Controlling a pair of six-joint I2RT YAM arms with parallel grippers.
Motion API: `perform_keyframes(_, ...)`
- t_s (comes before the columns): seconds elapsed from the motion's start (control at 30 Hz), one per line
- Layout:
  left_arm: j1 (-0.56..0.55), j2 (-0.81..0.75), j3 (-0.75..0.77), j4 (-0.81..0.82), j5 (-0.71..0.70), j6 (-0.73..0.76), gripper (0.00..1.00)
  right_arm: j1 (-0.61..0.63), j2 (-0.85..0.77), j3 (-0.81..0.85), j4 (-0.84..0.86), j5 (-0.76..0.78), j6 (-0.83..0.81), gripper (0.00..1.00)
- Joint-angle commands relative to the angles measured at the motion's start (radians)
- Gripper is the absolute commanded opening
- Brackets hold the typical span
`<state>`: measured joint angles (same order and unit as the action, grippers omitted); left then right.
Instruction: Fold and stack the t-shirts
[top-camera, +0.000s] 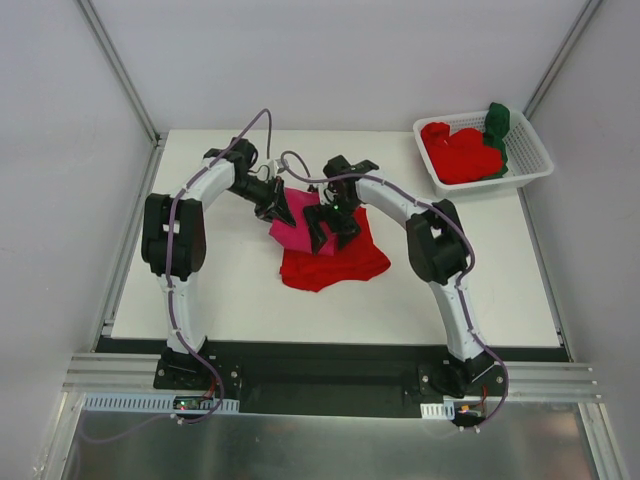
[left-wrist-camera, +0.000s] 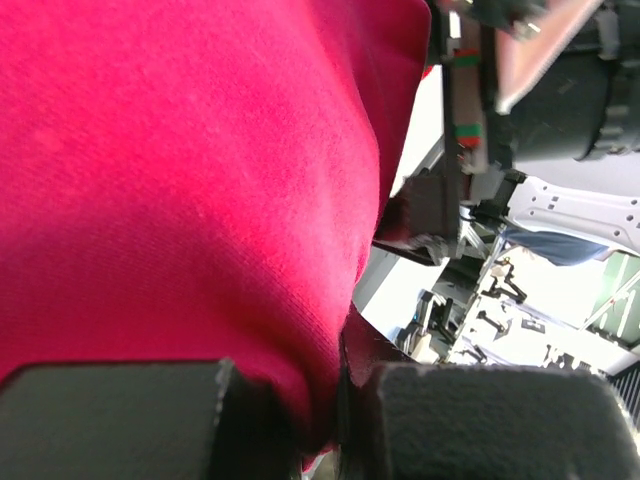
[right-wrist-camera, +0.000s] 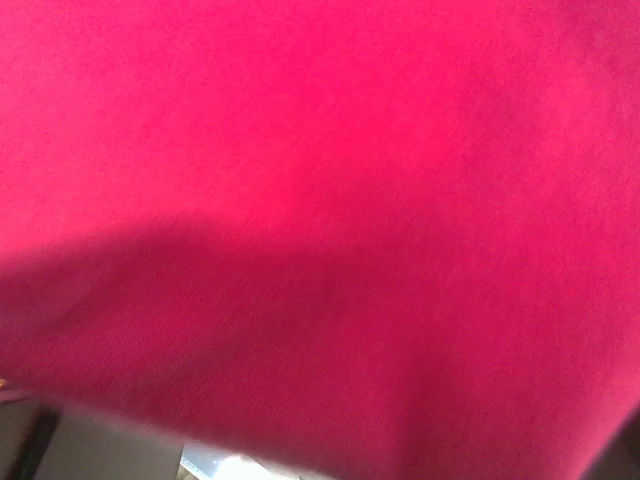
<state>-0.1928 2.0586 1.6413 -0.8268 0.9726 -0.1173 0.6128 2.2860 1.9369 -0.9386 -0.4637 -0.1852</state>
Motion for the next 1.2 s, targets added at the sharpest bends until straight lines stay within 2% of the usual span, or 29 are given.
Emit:
perform_keyframes(0.0,-0.013,-0.083,-0.011,-0.025,0.063,0.025,0.0,0.001,0.038,0.059,0.01,0.008,0.01,0.93)
perform_keyframes(0.33,-0.013,-0.091,-0.024,-0.029,0.057,0.034,0.0,-0.038,0.056,0.131,0.106,-0.136,0.125,0.93)
perform_keyframes(0.53,-0.014,-0.08,-0.028,-0.034,0.051,0.042,0.0,-0.05,0.037,0.132,0.11,-0.2,0.133,0.94)
perform_keyframes(0.63,-0.019,-0.072,-0.003,-0.034,0.054,0.034,0.0,-0.048,0.029,0.12,0.107,-0.234,0.128,0.93)
perform_keyframes(0.7,-0.022,-0.066,0.006,-0.034,0.055,0.03,0.0,-0.05,0.029,0.109,0.107,-0.259,0.121,0.88)
perform_keyframes(0.73,-0.022,-0.063,0.015,-0.035,0.058,0.028,0.0,-0.051,0.029,0.094,0.107,-0.262,0.122,0.85)
perform_keyframes(0.77,-0.022,-0.063,0.018,-0.035,0.058,0.027,0.0,-0.05,0.024,0.088,0.109,-0.263,0.121,0.73)
perform_keyframes(0.83,-0.025,-0.06,0.015,-0.035,0.058,0.028,0.0,-0.053,0.023,0.079,0.112,-0.268,0.116,0.6)
perform_keyframes(0.87,-0.025,-0.06,0.014,-0.035,0.058,0.031,0.0,-0.053,0.018,0.082,0.112,-0.267,0.112,0.51)
perform_keyframes(0.93,-0.027,-0.061,0.009,-0.035,0.055,0.034,0.0,-0.058,0.013,0.088,0.112,-0.251,0.096,0.44)
perform_keyframes(0.97,-0.027,-0.061,0.008,-0.037,0.055,0.039,0.0,-0.058,0.009,0.091,0.112,-0.247,0.095,0.35)
perform_keyframes(1.0,-0.025,-0.061,0.006,-0.038,0.055,0.039,0.0,-0.058,0.006,0.092,0.112,-0.244,0.095,0.3)
perform_keyframes(1.03,-0.028,-0.066,-0.001,-0.043,0.057,0.053,0.0,-0.062,0.009,0.102,0.101,-0.23,0.08,0.01)
perform_keyframes(1.17,-0.028,-0.077,0.002,-0.051,0.057,0.077,0.0,-0.074,0.007,0.128,0.09,-0.217,0.061,0.01)
